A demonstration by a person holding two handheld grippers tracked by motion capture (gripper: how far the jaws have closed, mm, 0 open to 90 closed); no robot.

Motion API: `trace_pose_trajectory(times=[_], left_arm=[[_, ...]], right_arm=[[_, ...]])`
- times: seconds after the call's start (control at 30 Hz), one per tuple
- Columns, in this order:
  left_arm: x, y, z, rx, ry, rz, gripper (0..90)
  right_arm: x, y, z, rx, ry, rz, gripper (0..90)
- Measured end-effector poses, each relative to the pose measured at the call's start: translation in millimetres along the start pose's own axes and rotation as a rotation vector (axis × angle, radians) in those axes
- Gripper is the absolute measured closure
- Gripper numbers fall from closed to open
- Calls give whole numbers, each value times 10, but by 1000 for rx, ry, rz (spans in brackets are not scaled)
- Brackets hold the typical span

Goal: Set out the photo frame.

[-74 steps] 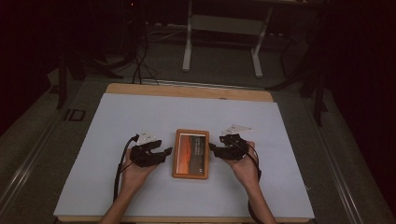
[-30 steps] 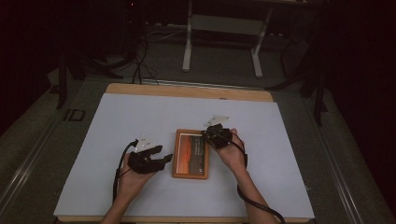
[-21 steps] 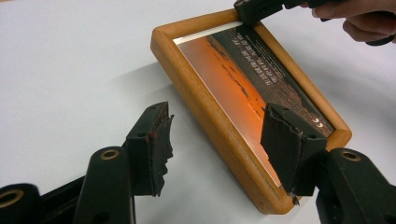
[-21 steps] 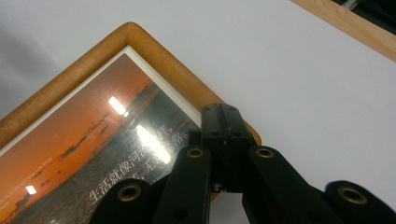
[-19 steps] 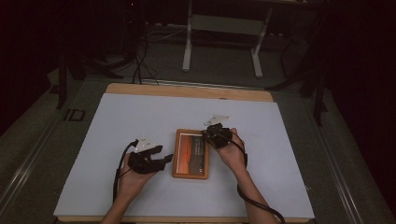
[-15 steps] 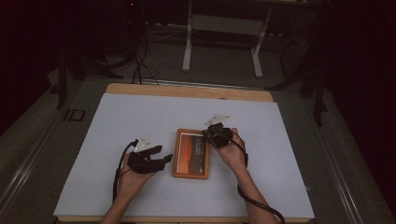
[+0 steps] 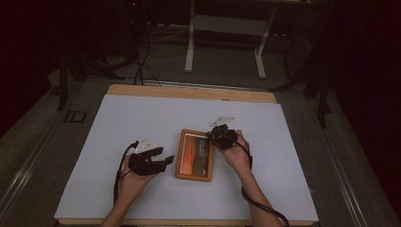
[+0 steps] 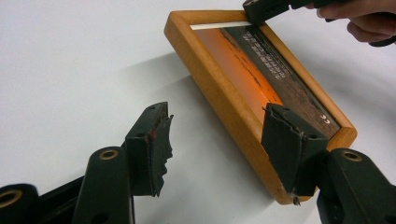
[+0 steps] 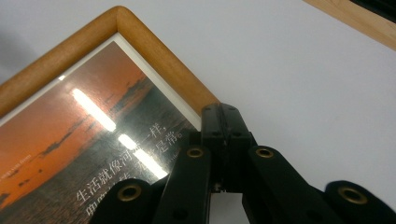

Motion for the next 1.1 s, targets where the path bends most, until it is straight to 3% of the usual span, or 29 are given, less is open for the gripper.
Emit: trace_pose_trajectory(times=[1.1], left_arm=[[-32,52,23,23,9,7,424]], right_arm=[[207,142,-125,13,-54,-55,900]])
Point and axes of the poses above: each handheld gripper's, and its own axes: z roughly backward along the jaws, x roughly out of its underside, y roughly to its right, the point moved 4 cm from there along -z, roughly forward along the jaws, and after that the axes turned 7 degrees about -y, right-handed, at the moved point
